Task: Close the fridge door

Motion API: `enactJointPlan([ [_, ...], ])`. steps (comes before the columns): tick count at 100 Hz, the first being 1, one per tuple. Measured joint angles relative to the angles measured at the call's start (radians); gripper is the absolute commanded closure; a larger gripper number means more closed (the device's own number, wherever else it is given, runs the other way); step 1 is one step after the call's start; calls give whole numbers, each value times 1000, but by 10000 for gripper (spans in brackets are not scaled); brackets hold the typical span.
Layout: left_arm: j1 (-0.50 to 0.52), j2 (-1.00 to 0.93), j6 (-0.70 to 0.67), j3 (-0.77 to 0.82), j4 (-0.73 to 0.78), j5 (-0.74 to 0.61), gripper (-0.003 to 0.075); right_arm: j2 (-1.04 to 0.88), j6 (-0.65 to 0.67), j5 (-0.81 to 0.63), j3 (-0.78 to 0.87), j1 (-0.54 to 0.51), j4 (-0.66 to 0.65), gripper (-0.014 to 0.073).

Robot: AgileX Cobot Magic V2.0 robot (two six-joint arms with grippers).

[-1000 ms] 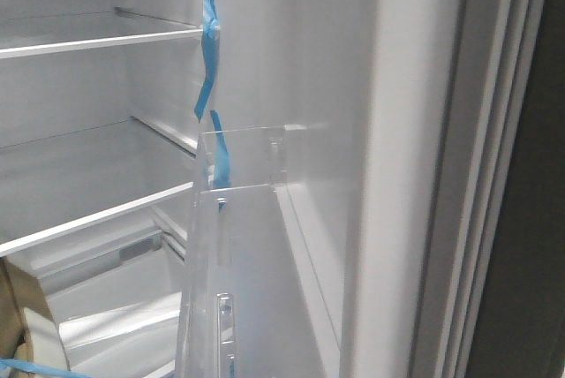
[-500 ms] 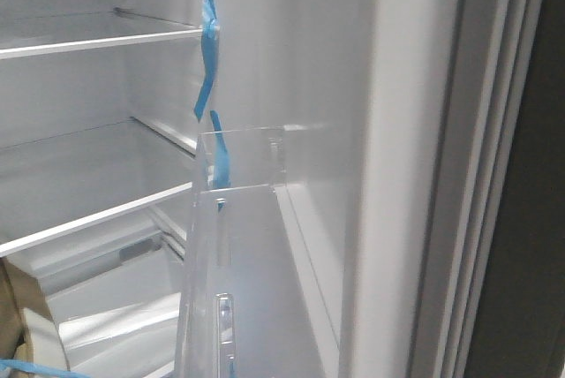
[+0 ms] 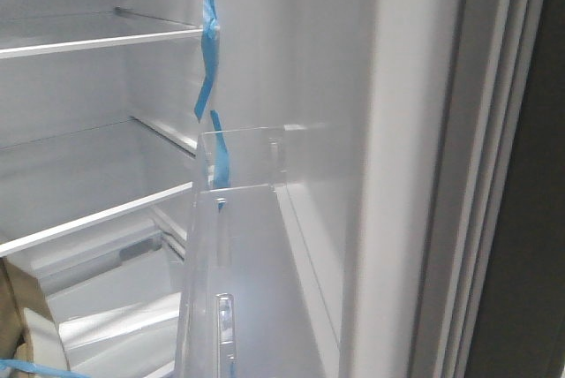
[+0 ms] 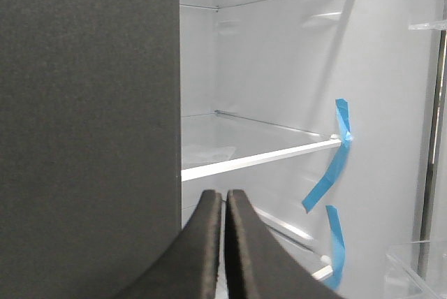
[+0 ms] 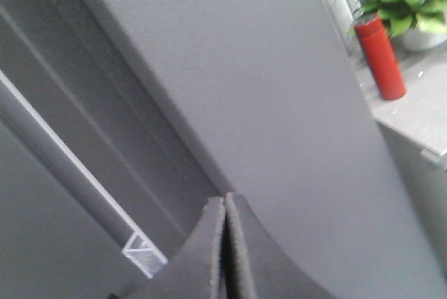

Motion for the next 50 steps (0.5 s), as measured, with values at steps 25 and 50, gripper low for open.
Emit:
enactJointPlan([
  [25, 0, 0, 0, 0, 0, 0, 740, 100, -9, 20, 0, 0, 72, 638],
  [50, 0, 0, 0, 0, 0, 0, 740, 167, -67, 18, 0, 0, 155, 638],
])
